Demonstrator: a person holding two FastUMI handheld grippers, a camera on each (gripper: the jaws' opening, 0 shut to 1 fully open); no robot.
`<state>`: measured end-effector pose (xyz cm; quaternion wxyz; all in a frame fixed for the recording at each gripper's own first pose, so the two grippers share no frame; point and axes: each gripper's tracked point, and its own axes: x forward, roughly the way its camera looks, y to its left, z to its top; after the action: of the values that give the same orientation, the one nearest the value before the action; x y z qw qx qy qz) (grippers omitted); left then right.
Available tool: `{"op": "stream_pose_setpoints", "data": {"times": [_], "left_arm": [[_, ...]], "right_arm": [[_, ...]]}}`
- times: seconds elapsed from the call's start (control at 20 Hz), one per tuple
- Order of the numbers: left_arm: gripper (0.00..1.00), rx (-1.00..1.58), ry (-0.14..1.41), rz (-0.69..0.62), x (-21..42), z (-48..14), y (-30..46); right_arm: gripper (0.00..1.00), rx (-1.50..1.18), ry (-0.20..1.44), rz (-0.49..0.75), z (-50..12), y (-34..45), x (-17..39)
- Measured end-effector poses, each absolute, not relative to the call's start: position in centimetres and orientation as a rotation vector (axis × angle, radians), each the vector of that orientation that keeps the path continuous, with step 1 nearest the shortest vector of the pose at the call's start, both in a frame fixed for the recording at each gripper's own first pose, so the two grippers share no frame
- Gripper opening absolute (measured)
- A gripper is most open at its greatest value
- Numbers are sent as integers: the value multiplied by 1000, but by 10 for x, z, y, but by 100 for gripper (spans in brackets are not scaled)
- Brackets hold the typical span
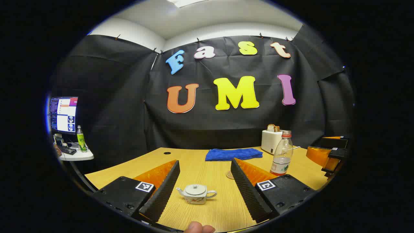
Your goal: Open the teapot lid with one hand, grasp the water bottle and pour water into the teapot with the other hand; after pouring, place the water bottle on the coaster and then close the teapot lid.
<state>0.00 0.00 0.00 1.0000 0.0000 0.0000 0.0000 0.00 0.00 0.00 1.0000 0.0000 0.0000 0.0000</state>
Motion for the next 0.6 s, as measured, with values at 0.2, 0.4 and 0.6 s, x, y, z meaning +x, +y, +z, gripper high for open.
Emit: {"op": "stream_pose_setpoints", "data": {"times": [0.2,0.4,0.6], "left_arm": [[99,3,26,-4,8,-7,-2],[99,7,29,6,15,-9,-1],[99,20,55,-7,20,-24,0]], "right_arm": [[95,-11,-21,-17,2,-5,12],[94,9,-19,-64,3,-13,17],[95,-3,-20,-94,10,-12,19]]}}
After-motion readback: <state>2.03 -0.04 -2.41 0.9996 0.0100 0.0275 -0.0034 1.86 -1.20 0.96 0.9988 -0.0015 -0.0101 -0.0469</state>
